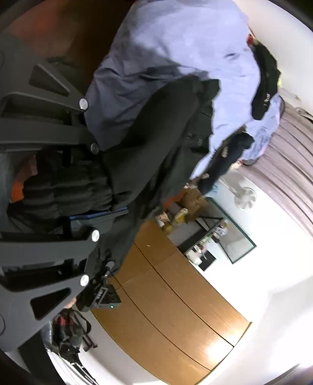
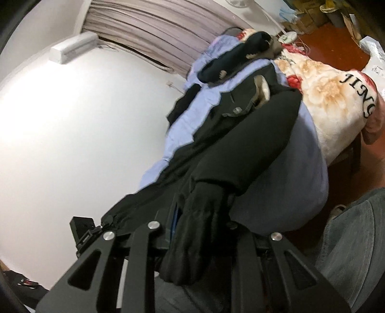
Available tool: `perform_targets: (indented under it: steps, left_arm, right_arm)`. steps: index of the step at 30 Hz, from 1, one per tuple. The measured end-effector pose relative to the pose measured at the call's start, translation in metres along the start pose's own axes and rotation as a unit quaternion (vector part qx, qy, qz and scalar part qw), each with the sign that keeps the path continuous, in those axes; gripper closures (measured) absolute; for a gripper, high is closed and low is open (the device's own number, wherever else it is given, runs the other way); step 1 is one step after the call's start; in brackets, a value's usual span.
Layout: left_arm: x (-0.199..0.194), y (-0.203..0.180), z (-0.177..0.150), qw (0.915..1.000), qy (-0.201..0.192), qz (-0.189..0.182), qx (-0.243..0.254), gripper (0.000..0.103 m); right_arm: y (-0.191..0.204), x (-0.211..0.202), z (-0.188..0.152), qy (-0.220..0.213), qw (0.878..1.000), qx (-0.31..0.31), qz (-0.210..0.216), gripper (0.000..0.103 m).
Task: Fold large clothes
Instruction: 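Grasp the ribbed hem with both tools and lift it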
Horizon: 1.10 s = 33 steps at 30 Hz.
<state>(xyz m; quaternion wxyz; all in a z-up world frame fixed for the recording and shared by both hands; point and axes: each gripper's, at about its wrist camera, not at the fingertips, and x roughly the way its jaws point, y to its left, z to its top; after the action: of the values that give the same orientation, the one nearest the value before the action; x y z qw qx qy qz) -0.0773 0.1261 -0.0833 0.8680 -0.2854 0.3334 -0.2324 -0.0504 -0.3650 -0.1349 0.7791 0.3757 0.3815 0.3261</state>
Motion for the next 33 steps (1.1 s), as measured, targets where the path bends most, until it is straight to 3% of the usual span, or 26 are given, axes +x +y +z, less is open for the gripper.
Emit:
perform_targets:
  steps: [6,9,13,18,22,26,33]
  left_arm:
    - [0.004,-0.006,0.044,0.9979,-0.050,-0.036,-0.022,0.079]
    - [0.021,0.005,0.076,0.9944,-0.077,-0.051,-0.051,0.079]
    - [0.061,0.032,0.122,0.9916,-0.093,-0.040,-0.081,0.079]
    - [0.129,0.075,0.172,0.9899,-0.092,0.018,-0.106,0.078]
    - [0.205,0.134,0.205,0.9871,-0.060,0.087,-0.120,0.078]
    - [0.273,0.184,0.221,0.9836,-0.031,0.150,-0.095,0.078]
    - [0.337,0.258,0.244,0.9762,-0.018,0.194,-0.095,0.077]
  right_arm:
    - [0.021,0.000,0.050,-0.036,0.998,0.024,0.039,0.082]
    - [0.028,0.019,0.086,-0.044,0.998,0.038,0.035,0.082]
    - [0.030,0.054,0.132,-0.050,0.998,0.045,0.014,0.082]
    - [0.005,0.122,0.199,-0.050,0.995,0.074,-0.047,0.081]
    - [-0.042,0.191,0.246,-0.023,0.989,0.091,-0.115,0.081]
    - [-0.088,0.259,0.281,0.005,0.983,0.084,-0.165,0.081]
    - [-0.143,0.353,0.321,0.040,0.983,0.029,-0.177,0.081]
